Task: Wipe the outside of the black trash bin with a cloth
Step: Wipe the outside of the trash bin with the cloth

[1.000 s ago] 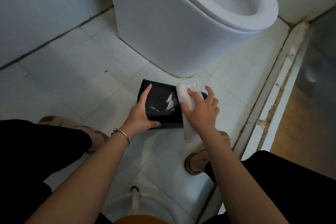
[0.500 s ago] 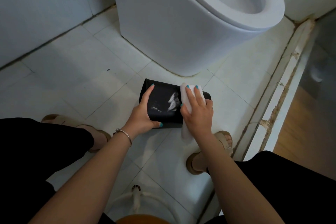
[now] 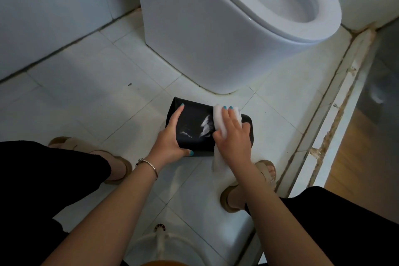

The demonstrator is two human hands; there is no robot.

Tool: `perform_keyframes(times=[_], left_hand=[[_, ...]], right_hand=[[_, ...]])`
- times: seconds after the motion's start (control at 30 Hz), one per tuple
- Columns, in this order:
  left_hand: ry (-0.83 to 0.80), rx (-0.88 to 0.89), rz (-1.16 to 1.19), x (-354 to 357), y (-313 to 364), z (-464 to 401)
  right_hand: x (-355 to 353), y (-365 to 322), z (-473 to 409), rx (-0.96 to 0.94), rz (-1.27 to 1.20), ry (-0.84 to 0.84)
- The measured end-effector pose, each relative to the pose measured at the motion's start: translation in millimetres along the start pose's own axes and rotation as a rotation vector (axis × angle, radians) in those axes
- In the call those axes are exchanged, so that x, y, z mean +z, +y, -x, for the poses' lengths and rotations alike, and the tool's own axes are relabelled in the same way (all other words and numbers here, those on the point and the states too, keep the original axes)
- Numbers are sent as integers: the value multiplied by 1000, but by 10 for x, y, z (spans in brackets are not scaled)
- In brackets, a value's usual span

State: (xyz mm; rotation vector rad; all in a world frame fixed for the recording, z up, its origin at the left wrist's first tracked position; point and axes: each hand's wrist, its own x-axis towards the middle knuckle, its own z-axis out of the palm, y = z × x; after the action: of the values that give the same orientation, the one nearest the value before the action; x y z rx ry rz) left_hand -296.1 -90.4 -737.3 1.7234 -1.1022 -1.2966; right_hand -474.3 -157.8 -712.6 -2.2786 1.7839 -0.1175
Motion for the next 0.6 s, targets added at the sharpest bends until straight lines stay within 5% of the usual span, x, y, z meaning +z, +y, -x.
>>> perform_keyframes(times=[0.27,0.6], left_hand=[[-9,-8,-6,-13,19,-6],[-46,6,-34,-53,29,-8]], right_hand=[[-117,89,-171,44,-25,-86],[21,76,166,45,-39,41]])
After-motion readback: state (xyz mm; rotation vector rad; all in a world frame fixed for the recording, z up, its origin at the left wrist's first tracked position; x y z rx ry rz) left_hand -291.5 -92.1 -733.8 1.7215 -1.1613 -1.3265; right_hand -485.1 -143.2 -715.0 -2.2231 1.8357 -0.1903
